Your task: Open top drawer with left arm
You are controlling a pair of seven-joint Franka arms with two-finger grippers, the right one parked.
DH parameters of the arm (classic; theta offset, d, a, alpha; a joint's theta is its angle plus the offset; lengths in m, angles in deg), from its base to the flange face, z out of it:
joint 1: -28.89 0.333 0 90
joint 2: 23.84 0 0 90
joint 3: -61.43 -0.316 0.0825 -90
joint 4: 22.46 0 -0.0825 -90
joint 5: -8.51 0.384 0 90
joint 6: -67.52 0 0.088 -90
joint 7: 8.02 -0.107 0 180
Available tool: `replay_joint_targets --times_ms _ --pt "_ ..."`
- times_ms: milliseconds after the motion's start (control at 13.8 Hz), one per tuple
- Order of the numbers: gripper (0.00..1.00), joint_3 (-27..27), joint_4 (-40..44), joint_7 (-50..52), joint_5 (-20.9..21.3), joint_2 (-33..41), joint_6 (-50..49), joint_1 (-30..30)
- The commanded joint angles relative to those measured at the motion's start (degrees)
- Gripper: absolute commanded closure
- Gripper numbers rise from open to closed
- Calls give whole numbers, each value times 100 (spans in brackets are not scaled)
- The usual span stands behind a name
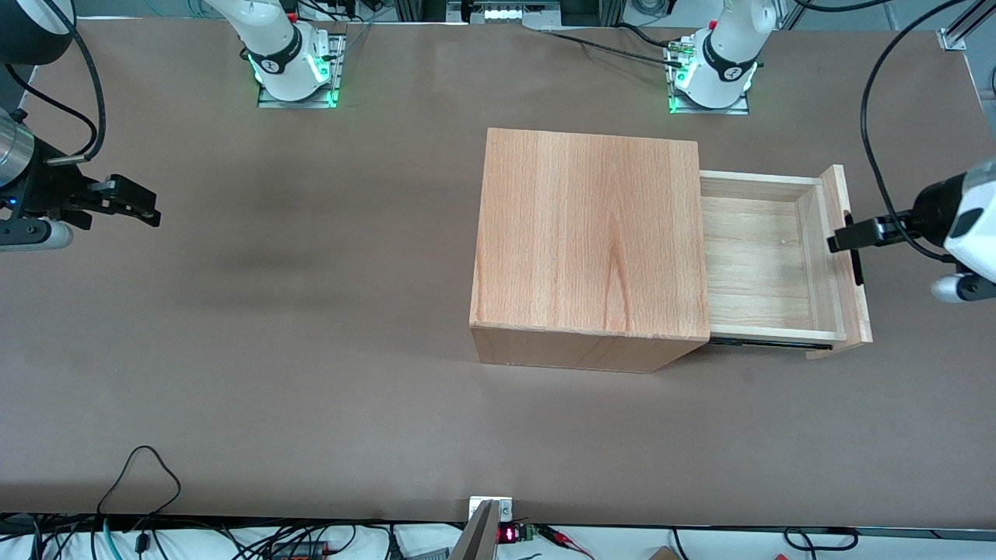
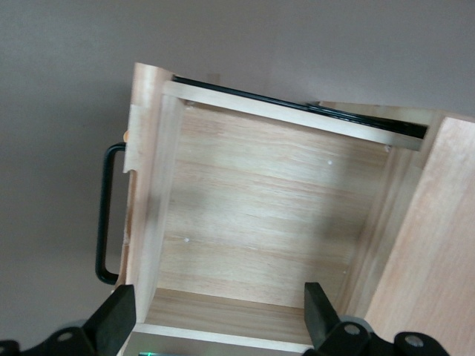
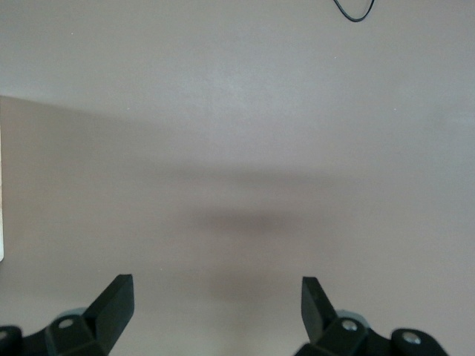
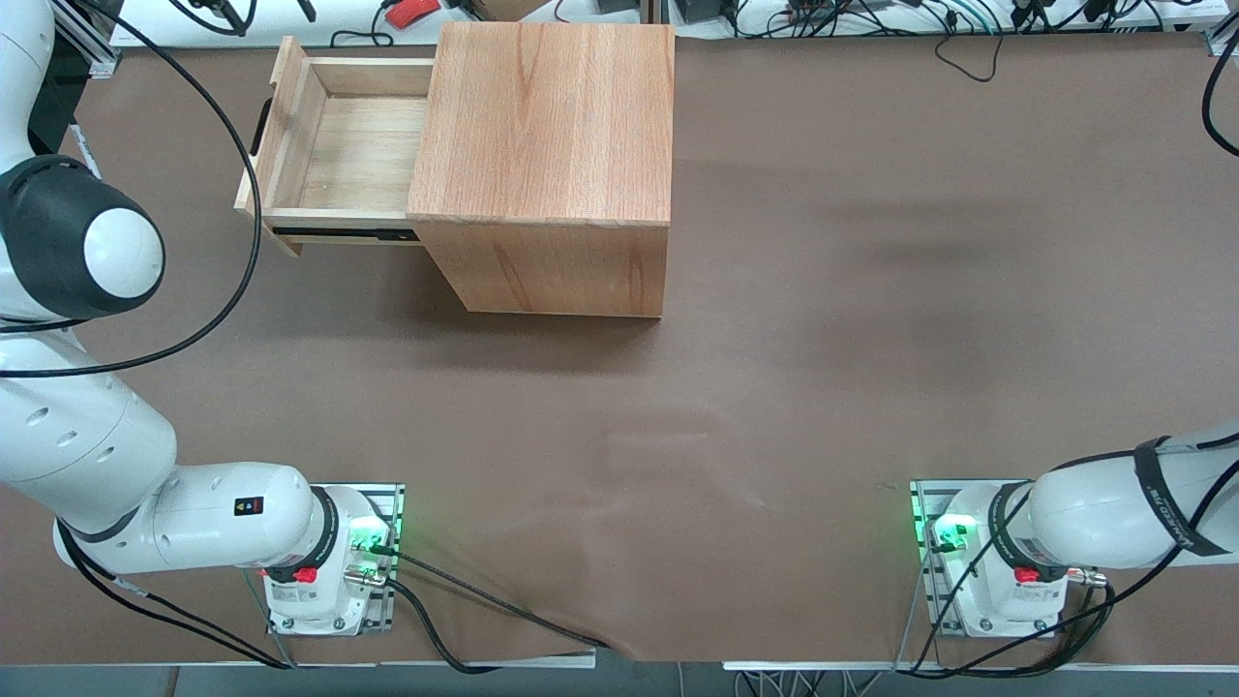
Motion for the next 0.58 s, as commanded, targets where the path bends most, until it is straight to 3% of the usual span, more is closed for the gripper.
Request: replay_joint_targets --times_ms 0,290,435,507 --pt "0 55 -103 -209 159 224 -74 -19" --pt "0 -32 -269 -279 159 338 74 16" --pt "0 -33 -1591 -786 150 1161 1055 59" --pt "0 -50 -1824 -1224 141 1331 1207 60"
